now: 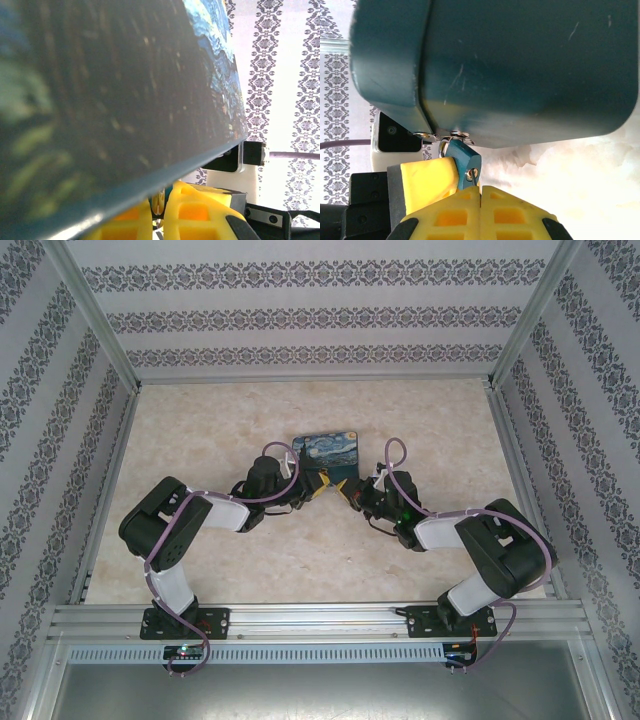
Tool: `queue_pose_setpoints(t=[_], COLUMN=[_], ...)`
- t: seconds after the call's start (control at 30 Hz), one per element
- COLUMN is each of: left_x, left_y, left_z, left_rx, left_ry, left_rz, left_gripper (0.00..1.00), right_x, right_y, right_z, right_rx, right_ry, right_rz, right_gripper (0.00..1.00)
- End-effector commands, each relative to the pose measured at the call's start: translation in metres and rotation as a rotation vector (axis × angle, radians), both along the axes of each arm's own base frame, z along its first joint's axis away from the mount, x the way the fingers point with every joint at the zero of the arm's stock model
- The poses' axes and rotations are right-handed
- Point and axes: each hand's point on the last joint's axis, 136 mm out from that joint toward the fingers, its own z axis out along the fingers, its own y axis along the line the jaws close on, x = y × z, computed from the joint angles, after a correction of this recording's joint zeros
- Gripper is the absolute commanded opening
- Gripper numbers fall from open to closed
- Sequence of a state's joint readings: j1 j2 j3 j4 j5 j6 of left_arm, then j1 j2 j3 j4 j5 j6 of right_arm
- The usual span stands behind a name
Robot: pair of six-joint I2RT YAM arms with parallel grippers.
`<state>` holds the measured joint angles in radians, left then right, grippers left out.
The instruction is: Unlock the padlock with the key
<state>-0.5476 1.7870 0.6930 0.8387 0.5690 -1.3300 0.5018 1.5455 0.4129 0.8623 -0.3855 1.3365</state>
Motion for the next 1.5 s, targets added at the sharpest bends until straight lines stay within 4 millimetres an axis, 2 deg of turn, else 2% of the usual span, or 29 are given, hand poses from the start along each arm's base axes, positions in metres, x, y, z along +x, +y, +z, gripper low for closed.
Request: queue_pose_setpoints(t=[0.0, 0.63, 0.9, 1.17, 1.47], left_x=[0.006, -0.005, -0.004, -0.004, -0.009], left_y=[-0.009, -0.02, -0.023, -0.028, -0.028], left_z=[0.027, 0.054, 0.052, 0.058, 0.061], left_rx=[-0.086, -0.161, -0.154, -0.177, -0.186], left_ry=[-0.06, -0.08, -0.079, -0.086, -0.087], left_rz=[-0.021, -0.085, -0.08, -0.078, -0.096], left_gripper=[0.0, 0.0, 0.0, 0.0, 0.0], right_x=[0.007, 0.027, 0.025, 0.033, 0.044], right_y=[0.009, -0.002, 0.011, 0.021, 0.005], right_z=[0.017, 0.024, 0.036, 0.043, 0.037], right_rx=[0.024, 0.061, 0.099, 0.233, 0.226], right_ry=[-0.063, -0.077, -0.083, -0.054, -0.049], right_rz=[0.016, 0.007, 0.03, 0.01, -0.019], right_gripper=[0.0, 0.0, 0.0, 0.0, 0.0])
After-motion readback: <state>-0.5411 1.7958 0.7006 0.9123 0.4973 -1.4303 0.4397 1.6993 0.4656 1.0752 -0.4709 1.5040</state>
